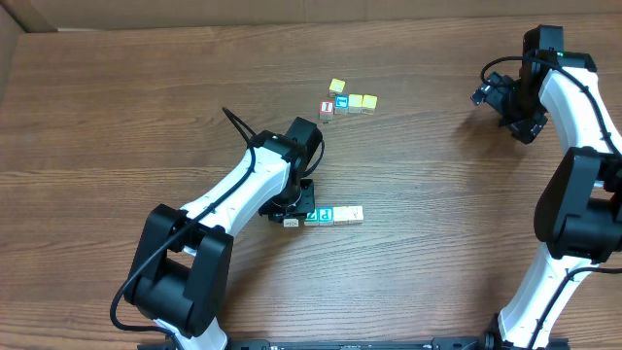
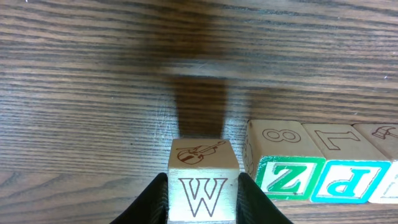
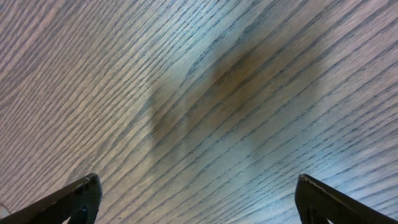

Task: Flip 5 blocks
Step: 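Carry the W block to the left end of the row beside Z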

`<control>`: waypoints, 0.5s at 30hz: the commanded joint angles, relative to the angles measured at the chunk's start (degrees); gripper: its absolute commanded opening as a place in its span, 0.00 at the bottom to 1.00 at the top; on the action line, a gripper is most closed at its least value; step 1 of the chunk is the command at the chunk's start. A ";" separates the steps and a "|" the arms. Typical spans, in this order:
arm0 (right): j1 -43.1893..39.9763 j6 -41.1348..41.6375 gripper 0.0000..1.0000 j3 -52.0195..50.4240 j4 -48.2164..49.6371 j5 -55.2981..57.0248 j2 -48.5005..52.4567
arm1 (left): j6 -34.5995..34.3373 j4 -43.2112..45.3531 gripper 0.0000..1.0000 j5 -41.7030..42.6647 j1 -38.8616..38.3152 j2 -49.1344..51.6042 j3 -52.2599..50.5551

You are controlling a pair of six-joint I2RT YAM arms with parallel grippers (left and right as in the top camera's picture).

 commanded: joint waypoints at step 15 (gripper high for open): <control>0.04 -0.24 1.00 0.96 0.26 0.07 -1.73 | 1.20 -3.02 0.30 0.68 5.64 -0.76 5.09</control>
